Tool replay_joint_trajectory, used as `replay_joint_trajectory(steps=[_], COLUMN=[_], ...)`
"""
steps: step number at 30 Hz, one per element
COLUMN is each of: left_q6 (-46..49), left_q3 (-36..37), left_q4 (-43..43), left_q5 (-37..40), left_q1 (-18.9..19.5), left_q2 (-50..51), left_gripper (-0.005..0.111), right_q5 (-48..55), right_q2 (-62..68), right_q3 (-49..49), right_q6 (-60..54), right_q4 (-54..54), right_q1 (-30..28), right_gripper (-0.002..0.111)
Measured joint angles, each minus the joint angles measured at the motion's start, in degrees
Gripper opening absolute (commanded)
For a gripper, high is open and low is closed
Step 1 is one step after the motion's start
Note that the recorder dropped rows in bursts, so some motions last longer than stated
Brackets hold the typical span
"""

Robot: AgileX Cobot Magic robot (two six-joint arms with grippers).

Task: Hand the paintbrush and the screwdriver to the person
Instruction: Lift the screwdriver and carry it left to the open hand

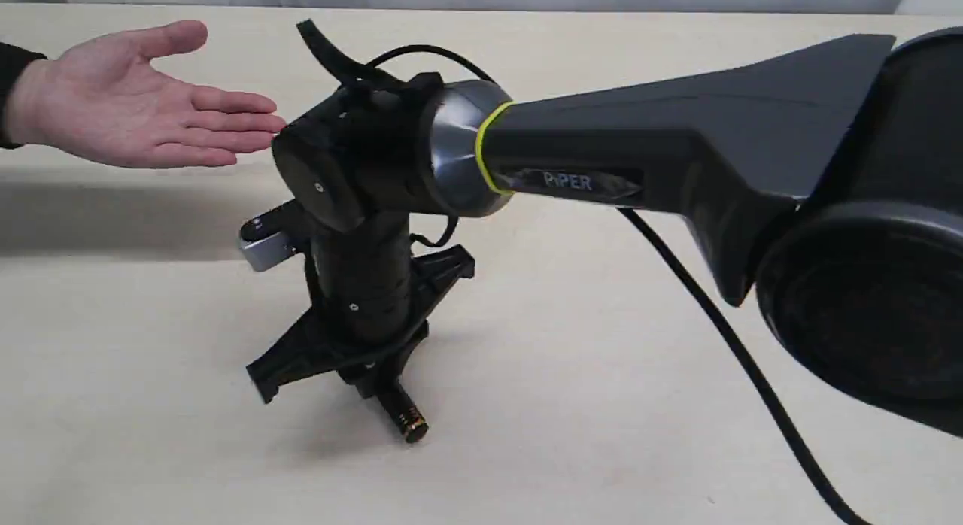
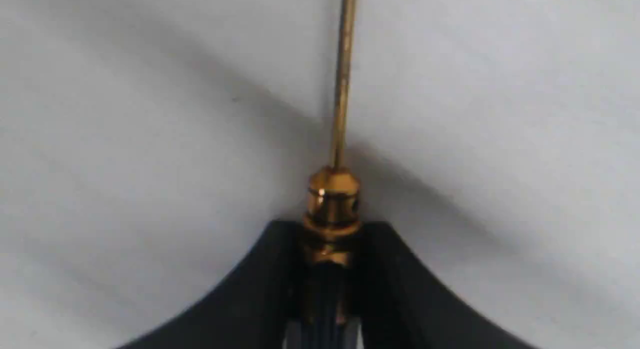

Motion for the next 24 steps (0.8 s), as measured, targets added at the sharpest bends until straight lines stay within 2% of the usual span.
replay_joint_trajectory(steps=[7,14,24], left_q6=[0.0,0.0,0.0], left_q3=[0.0,0.0,0.0], left_q4=[0.0,0.0,0.0], left_q5=[0.0,0.0,0.0], left_q1=[0.0,0.0,0.0], left_q2=[0.0,0.0,0.0], left_gripper=[0.0,0.0,0.0], right_q5=[0.0,-2.7,-3.1], right_q2=[-4.2,-9.7,-10.9], right_q3=[0.1,-0.8,-15.4], right_q6=[-4.2,-6.3,-7.1], right_q4=[2.7,4.3,1.4], right_q1=[5.8,6.4,5.8], right_gripper=[0.004,0.004,0.004])
